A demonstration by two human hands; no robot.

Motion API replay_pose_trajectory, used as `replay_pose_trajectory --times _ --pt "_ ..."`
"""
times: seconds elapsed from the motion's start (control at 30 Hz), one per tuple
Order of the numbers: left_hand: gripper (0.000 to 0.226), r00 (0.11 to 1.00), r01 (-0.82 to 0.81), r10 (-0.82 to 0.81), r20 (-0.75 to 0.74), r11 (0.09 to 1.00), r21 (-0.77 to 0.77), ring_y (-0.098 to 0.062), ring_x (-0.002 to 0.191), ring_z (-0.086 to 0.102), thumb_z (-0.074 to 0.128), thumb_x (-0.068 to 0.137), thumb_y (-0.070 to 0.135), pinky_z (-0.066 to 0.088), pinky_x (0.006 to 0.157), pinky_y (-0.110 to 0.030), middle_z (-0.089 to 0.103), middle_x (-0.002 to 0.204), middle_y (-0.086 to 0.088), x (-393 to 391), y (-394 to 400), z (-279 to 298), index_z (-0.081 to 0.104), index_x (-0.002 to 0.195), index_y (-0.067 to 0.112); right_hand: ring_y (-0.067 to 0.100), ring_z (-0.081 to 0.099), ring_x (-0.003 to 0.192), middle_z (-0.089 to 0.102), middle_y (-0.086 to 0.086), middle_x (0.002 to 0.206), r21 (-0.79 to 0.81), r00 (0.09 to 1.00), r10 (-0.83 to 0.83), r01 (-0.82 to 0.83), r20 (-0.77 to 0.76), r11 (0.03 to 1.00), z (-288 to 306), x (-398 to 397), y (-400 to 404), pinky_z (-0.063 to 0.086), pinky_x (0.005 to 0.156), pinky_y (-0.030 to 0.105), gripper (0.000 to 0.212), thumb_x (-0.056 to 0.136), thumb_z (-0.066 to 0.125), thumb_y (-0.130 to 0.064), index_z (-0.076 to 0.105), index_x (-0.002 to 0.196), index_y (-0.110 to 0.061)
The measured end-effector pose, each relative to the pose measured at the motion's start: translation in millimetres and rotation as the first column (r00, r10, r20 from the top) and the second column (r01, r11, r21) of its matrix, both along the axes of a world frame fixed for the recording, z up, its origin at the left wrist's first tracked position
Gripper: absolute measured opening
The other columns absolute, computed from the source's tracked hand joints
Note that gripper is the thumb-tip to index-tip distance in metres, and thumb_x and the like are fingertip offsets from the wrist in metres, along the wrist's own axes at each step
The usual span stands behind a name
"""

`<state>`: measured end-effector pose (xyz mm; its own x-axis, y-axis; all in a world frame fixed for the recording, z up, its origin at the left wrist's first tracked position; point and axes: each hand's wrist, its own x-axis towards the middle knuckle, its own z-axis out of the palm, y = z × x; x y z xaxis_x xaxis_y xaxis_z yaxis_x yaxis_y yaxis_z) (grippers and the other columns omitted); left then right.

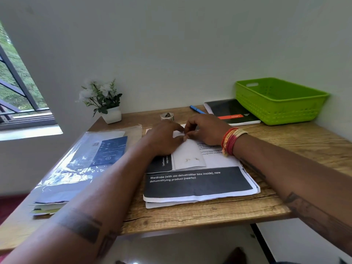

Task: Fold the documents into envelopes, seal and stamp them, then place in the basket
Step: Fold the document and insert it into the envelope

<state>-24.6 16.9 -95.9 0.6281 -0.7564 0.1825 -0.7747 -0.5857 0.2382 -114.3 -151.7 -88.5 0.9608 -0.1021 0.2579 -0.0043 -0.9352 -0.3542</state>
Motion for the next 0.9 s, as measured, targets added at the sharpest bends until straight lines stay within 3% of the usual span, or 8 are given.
replay_pose_trajectory --times 0.17,0.27,0.33,0.47,0.6,0.8,0.9 --pt "0.044 0.997 0.074 -0.074 -0.003 0.993 0.093 -0.030 0.137 0.043 0.037 0.105 0.039 0.033 0.113 -0.042 0.052 0.144 -0.007 -4 -7 -10 0.048 0.148 0.031 0.003 0.050 0.093 0.063 -0.008 0.092 -0.044 0.996 -0.092 0.092 -0.009 0.995 0 0 2 0.034 0.074 0.019 0.022 0.092 0.068 -0.040 0.068 0.098 -0.019" --pt "0.058 0.998 0.058 -0.057 -0.012 0.988 0.143 -0.034 0.130 0.046 0.021 0.097 0.054 0.035 0.111 -0.050 0.053 0.135 -0.008 -1 -8 -14 0.042 0.148 0.038 0.007 0.056 0.082 0.059 -0.011 0.084 -0.056 0.990 -0.111 0.106 -0.088 0.993 6 -2 4 0.035 0.060 0.022 0.030 0.090 0.068 -0.048 0.066 0.098 -0.019" --pt "0.069 0.998 0.059 -0.057 -0.019 0.988 0.144 -0.034 0.134 0.044 0.013 0.089 0.061 0.034 0.112 -0.052 0.050 0.140 -0.006 4 -9 -17 0.041 0.150 0.040 0.004 0.052 0.073 0.058 -0.011 0.082 -0.061 0.984 -0.098 0.089 -0.148 0.994 11 -7 5 0.035 0.058 0.019 0.034 0.090 0.067 -0.050 0.066 0.099 -0.018" --pt "0.052 0.999 0.031 -0.030 -0.014 0.987 0.158 -0.032 0.147 0.030 0.025 0.105 0.047 0.024 0.120 -0.049 0.035 0.159 -0.005 4 -10 -19 0.035 0.154 0.036 0.012 0.053 0.073 0.066 0.003 0.088 -0.071 0.965 -0.082 0.066 -0.247 0.995 19 -18 4 0.038 0.057 0.024 0.040 0.088 0.070 -0.051 0.067 0.102 -0.013" --pt "0.049 0.999 0.035 -0.033 -0.016 0.988 0.150 -0.030 0.150 0.025 0.027 0.107 0.043 0.020 0.122 -0.046 0.030 0.163 -0.004 5 -11 -19 0.033 0.155 0.037 0.013 0.054 0.074 0.069 0.006 0.091 -0.071 0.930 -0.074 0.052 -0.359 0.996 26 -25 3 0.042 0.062 0.026 0.046 0.085 0.070 -0.057 0.069 0.102 -0.014" --pt "0.048 0.999 0.042 -0.041 -0.010 0.985 0.168 -0.028 0.152 0.020 0.027 0.108 0.041 0.017 0.124 -0.042 0.025 0.165 -0.005 1 -10 -16 0.032 0.156 0.036 0.013 0.054 0.076 0.066 0.000 0.089 -0.108 0.873 -0.047 -0.007 -0.486 0.994 34 -32 5 0.041 0.065 0.025 0.051 0.079 0.071 -0.064 0.068 0.101 -0.018" --pt "0.048 0.999 0.044 -0.043 -0.012 0.985 0.166 -0.028 0.152 0.021 0.028 0.108 0.041 0.017 0.124 -0.043 0.026 0.165 -0.005 2 -11 -17 0.032 0.156 0.036 0.013 0.052 0.073 0.063 -0.002 0.080 -0.085 0.829 -0.011 -0.045 -0.559 0.995 37 -35 7 0.042 0.065 0.026 0.041 0.078 0.074 -0.061 0.065 0.089 -0.022"
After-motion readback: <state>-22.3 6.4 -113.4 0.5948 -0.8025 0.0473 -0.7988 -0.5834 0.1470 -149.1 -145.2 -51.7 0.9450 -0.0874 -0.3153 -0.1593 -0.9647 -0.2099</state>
